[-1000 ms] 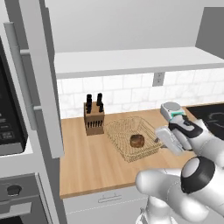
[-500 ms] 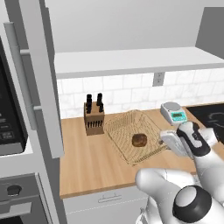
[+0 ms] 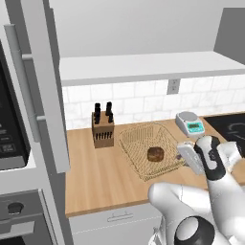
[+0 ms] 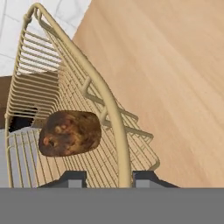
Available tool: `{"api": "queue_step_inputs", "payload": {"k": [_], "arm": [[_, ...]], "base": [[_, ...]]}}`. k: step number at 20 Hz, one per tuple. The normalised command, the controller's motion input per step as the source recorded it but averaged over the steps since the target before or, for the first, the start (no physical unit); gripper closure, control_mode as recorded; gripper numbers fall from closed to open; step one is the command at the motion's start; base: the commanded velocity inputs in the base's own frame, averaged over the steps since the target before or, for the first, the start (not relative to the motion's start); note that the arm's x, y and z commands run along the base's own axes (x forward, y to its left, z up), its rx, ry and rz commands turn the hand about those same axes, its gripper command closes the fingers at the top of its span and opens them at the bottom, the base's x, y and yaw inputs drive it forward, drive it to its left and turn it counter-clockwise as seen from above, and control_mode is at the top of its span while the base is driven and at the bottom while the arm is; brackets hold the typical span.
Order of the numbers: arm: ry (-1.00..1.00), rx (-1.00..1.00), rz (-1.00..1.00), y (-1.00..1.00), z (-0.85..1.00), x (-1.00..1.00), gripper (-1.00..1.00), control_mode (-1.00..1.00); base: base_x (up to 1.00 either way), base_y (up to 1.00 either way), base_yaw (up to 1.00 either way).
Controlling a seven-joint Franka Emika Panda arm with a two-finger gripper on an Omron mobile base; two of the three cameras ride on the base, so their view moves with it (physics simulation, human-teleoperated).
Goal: Open the cabinet, pick up the bread from the cabinet and place it in the basket. Then move the basket to the dining counter.
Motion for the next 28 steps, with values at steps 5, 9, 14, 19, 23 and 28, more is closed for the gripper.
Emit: {"api": "queue_step_inputs", "payload": {"k": [5, 9, 14, 19, 23, 28], "arm": [[0.38, 0.12, -0.18, 0.0, 0.42, -0.11, 1.0, -1.0], [0.1, 0.07, -0.22, 0.0, 0.36, -0.39, 1.0, -1.0], [-0.01, 0.0, -0.21, -0.01, 0.44, -0.57, 1.0, -1.0], [0.0, -0.08, -0.17, 0.0, 0.57, -0.25, 1.0, -1.0], [0.0, -0.1, -0.13, 0.0, 0.74, -0.01, 1.0, -1.0], [0.0, -0.01, -0.02, 0.0, 0.77, -0.23, 1.0, -1.0]], "base": [[0.0, 0.0, 0.0], [0.0, 0.0, 0.0], [0.0, 0.0, 0.0], [0.0, 0.0, 0.0], [0.0, 0.0, 0.0], [0.0, 0.0, 0.0]]}}
